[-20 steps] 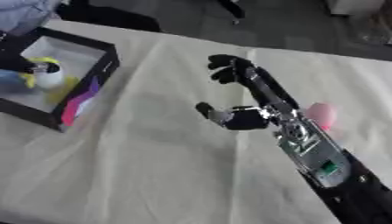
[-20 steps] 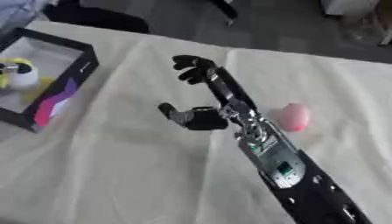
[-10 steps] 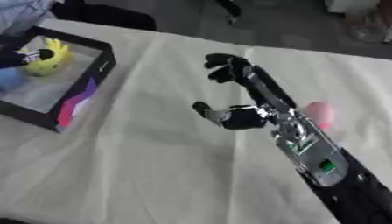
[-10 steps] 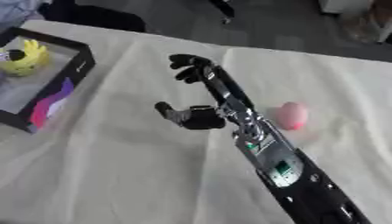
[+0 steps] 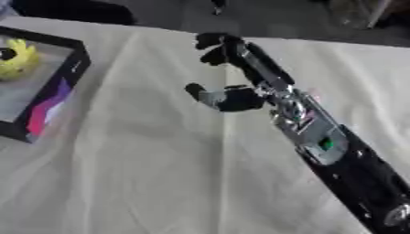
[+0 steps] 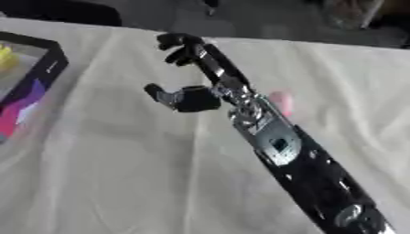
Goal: Pick up the objects with one hand, pass them to the other hand, and then place them into the box on the other side of the table.
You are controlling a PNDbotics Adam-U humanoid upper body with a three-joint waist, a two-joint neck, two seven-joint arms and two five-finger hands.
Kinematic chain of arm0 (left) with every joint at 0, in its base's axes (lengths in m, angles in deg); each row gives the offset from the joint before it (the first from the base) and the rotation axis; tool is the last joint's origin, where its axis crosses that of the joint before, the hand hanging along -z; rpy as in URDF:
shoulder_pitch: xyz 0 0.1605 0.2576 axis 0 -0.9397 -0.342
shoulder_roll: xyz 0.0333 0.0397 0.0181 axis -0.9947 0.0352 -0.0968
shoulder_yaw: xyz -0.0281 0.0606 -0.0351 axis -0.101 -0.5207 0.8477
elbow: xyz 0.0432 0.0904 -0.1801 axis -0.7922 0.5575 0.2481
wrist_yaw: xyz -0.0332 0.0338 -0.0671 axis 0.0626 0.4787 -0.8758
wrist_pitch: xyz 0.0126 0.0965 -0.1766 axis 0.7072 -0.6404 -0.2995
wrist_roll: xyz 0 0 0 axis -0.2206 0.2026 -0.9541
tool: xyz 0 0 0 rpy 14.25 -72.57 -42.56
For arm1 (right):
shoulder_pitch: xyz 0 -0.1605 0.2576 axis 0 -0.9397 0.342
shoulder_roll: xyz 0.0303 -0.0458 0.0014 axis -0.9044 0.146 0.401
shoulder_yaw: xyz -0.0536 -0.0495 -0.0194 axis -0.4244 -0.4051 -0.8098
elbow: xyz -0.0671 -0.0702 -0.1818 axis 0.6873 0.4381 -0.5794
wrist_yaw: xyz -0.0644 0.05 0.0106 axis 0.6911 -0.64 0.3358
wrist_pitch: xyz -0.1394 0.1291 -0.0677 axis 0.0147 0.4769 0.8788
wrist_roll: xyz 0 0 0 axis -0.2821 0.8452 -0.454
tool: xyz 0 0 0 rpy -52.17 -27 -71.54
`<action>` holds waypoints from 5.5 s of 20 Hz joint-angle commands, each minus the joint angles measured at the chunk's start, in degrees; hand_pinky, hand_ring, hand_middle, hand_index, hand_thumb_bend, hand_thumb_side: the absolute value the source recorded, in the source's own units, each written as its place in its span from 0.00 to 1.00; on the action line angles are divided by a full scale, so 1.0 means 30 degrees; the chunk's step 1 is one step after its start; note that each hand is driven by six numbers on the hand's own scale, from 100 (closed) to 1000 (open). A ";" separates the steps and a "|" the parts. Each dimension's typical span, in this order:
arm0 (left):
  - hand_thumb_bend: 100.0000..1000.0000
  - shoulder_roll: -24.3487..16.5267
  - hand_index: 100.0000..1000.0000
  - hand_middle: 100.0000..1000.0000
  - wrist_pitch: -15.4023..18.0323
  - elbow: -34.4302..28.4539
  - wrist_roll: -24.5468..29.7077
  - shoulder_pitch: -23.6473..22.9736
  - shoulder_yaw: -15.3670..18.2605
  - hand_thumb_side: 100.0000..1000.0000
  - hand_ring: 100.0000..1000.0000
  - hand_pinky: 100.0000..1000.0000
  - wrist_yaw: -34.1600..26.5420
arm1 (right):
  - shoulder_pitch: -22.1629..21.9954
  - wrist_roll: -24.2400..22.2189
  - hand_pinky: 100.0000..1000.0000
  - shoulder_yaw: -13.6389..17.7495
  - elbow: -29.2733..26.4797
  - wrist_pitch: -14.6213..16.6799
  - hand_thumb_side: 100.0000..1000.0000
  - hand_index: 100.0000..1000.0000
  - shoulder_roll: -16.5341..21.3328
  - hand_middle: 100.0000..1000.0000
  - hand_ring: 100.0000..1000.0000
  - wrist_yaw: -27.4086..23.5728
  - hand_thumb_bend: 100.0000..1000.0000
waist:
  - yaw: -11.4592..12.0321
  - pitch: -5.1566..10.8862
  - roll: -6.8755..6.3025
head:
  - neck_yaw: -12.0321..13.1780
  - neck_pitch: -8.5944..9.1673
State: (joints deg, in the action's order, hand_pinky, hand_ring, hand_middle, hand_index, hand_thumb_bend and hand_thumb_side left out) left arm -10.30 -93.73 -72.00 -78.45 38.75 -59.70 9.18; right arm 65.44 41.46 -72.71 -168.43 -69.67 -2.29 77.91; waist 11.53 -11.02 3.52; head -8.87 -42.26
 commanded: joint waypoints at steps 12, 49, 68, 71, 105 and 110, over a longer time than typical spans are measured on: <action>0.75 0.0268 0.66 0.58 0.1210 -0.6195 -0.2446 -0.2259 0.1527 0.35 0.59 0.77 -0.4530 | 0.3398 -0.9012 0.80 0.1598 0.3425 0.2338 0.28 0.84 0.6560 0.79 0.77 0.0572 0.44 | 0.0258 0.0441 -0.0132 | -0.2736 -0.0108; 0.71 0.0237 0.66 0.56 0.0561 -0.7230 -0.2031 -0.2764 0.1618 0.38 0.60 0.78 -0.3959 | 0.2153 -1.0461 0.84 0.0576 1.1052 0.8863 0.21 0.78 0.6907 0.73 0.80 0.9602 0.37 | 0.0715 -0.0034 -0.0321 | -0.3448 0.0094; 0.71 0.0328 0.66 0.56 0.0506 -0.7335 -0.2065 -0.2865 0.1674 0.38 0.60 0.78 -0.4061 | 0.1640 -0.8247 0.79 0.0924 1.2537 0.7931 0.00 0.53 0.6280 0.51 0.68 0.9479 0.35 | 0.0738 -0.0257 -0.0535 | -0.3669 0.0109; 0.71 0.0276 0.66 0.56 0.0472 -0.7308 -0.1997 -0.2882 0.1652 0.38 0.60 0.78 -0.4041 | 0.1396 -0.8462 0.77 0.0980 1.1728 0.7225 0.03 0.49 0.6690 0.48 0.66 0.7860 0.33 | 0.0698 -0.0227 -0.0506 | -0.3615 0.0093; 0.76 0.0013 0.72 0.62 0.0335 -0.8629 0.2409 -0.0033 -0.1459 0.37 0.64 0.79 -0.1809 | -0.2164 -0.2648 0.68 0.2065 0.0359 -0.2382 0.00 0.48 0.1117 0.45 0.50 -0.1380 0.00 | 0.0198 0.0287 -0.1066 | -0.2409 0.0475; 0.74 0.0969 0.72 0.63 0.0130 -0.9473 0.4409 0.1671 -0.2965 0.38 0.65 0.80 -0.0534 | -0.2132 -0.0529 0.66 0.1306 0.1353 -0.2671 0.00 0.48 -0.0730 0.45 0.49 -0.1044 0.00 | 0.0277 0.0414 -0.1230 | -0.2344 0.0306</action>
State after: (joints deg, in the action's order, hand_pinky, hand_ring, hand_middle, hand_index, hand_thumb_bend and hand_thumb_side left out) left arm -7.01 -93.23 -99.02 -66.57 42.41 -68.08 6.54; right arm 58.21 38.23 -68.69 -164.40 -77.47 -3.88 74.56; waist 12.31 -11.54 0.78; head -16.08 -41.64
